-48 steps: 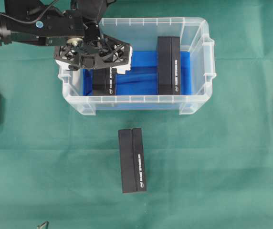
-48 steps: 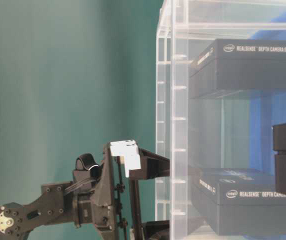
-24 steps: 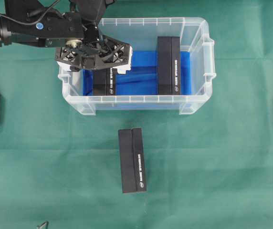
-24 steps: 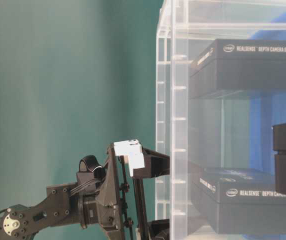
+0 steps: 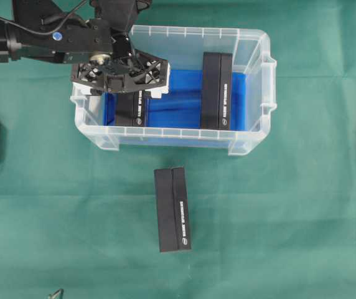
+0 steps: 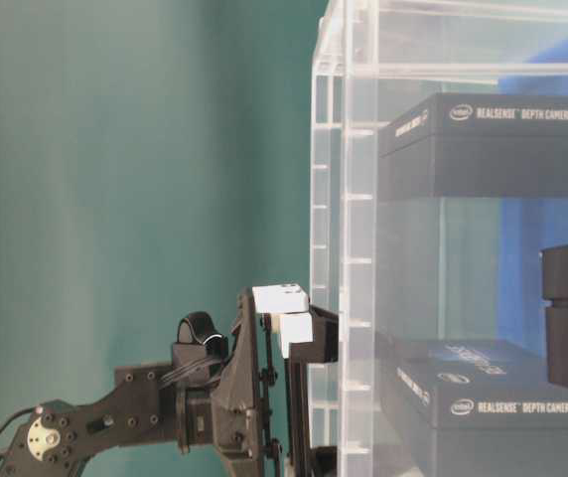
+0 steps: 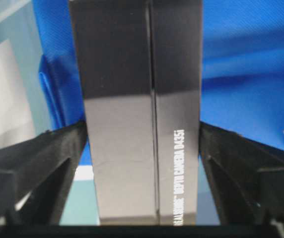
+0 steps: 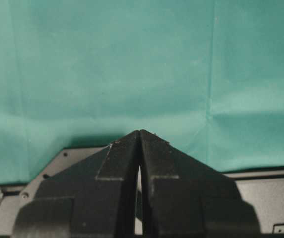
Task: Take the box out of the case with the left arm.
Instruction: 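Lower the left gripper around the left box and close it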
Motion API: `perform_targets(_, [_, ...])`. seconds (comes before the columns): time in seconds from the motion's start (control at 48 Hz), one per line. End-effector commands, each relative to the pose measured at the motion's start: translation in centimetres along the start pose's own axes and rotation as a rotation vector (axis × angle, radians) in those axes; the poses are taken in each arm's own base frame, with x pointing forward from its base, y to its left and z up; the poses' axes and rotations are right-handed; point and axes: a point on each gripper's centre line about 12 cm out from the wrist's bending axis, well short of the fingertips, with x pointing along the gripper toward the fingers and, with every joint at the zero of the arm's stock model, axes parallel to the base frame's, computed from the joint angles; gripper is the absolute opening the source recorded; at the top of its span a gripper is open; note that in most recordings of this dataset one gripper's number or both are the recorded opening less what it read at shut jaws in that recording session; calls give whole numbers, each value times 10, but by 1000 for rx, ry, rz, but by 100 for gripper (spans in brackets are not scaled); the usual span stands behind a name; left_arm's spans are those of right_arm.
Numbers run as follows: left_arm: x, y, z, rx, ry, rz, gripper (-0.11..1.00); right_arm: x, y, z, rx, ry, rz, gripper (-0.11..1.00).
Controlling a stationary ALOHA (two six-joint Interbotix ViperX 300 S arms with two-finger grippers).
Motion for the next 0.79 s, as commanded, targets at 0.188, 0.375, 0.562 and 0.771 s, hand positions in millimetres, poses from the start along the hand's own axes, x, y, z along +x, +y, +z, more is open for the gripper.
perform_targets(0.188, [-14,-14,0,-36,1,-59,63,-3,0,1,6,-10,5,1])
perform_targets(0.375, [-15,-15,-1,-41,10,-61,63,-3,0,2,6,-12,3,1])
perform_targets(0.562, [-18,-16,0,-41,8,-66,63,-3,0,2,6,-12,5,1])
perform_targets(0.771, [-22,-18,1,-41,7,-72,63,-3,0,2,6,-12,3,1])
